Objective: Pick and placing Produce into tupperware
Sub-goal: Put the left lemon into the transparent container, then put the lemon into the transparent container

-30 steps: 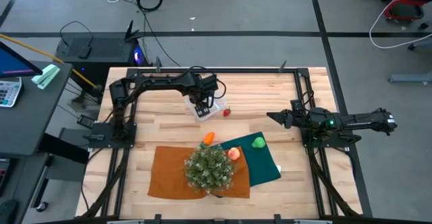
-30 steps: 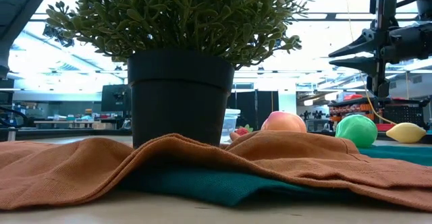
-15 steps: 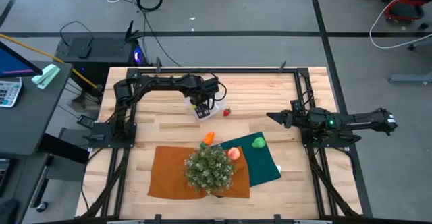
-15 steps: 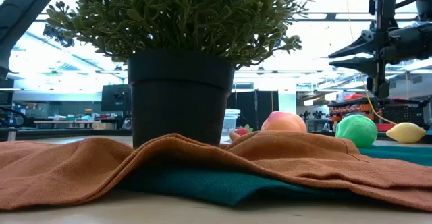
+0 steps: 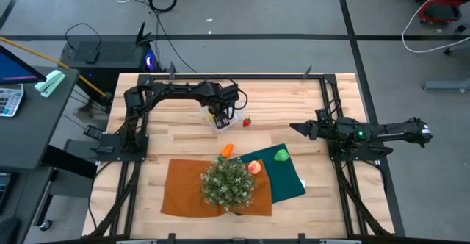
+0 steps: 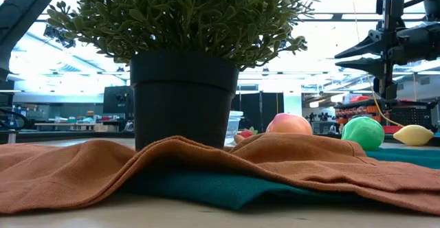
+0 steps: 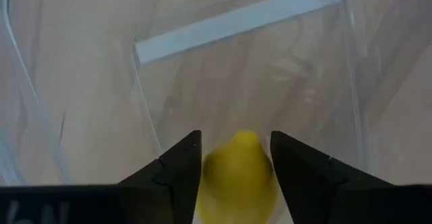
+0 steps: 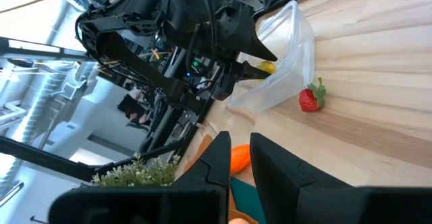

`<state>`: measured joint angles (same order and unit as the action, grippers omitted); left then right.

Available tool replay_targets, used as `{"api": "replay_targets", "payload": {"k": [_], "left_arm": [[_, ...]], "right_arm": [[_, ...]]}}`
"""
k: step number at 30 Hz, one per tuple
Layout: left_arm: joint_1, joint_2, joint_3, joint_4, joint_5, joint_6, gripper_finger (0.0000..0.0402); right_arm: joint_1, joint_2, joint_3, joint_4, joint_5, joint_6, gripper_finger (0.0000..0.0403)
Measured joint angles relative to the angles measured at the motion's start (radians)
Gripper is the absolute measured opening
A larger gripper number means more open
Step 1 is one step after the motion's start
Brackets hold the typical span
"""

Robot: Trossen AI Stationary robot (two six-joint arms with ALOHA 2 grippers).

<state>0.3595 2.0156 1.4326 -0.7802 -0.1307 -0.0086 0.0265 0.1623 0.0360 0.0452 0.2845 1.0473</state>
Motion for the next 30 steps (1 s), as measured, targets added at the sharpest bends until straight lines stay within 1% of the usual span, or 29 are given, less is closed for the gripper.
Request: {"api": "replay_targets", "payload": {"k": [3,6,13,18,21,27,30], "left_arm": [[0.000,-0.012,0.005,-0.001,0.000,0.014,0.0205],[0.002,-0.023,0.046,-0.027,0.000,0.022,0.0222],[0.011,-0.026,0.248,-0.094,0.008,0.054,0.0250],[0.011,-0.027,0.392,-0.084,0.104,0.047,0.0253],[0.004,-0.027,0.441,-0.041,0.160,0.043,0.0249],[-0.016,-0.027,0.460,0.068,0.303,-0.017,0.0251],[-0.034,-0.027,0.460,0.118,0.328,-0.033,0.0250]], "right_arm": [[0.000,0.000,0.000,0.000,-0.004,0.000,0.0028],[0.000,0.000,0.000,0.000,-0.005,0.000,0.0028],[0.000,0.000,0.000,0.011,-0.006,0.001,0.0028],[0.000,0.000,0.000,0.041,-0.007,-0.001,0.0028],[0.000,0.000,0.000,0.053,-0.007,-0.001,0.0028],[0.000,0.000,0.000,0.127,-0.008,-0.025,0.0028],[0.000,0.000,0.000,0.206,-0.008,-0.069,0.0028]]}}
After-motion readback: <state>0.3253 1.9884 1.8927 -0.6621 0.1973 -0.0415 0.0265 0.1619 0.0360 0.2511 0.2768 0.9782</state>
